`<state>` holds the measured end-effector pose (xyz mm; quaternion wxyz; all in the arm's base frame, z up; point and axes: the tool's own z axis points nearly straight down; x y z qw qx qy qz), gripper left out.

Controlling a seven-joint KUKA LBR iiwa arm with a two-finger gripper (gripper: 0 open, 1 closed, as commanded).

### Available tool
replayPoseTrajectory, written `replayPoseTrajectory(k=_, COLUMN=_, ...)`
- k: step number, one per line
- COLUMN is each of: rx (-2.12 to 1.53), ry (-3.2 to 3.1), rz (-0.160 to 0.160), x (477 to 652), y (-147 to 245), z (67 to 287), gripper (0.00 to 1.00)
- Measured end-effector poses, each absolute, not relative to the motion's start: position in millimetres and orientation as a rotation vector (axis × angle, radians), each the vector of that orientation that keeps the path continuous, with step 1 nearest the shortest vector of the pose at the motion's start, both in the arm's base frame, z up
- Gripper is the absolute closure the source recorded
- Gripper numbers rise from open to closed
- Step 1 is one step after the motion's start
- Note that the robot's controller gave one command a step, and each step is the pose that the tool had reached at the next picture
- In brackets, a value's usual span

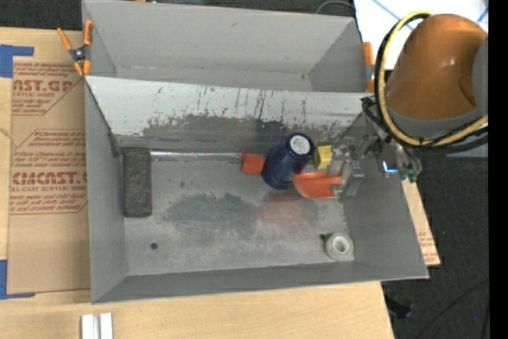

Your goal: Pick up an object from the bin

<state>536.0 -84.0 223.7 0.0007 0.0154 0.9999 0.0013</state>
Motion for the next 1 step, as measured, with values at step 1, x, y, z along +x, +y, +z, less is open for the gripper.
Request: replayPoseTrajectory(k=1, rx=-0.095, ry=3.137, rz=0.005, x=557.2, y=-115.9, z=225.5, gripper=1.00)
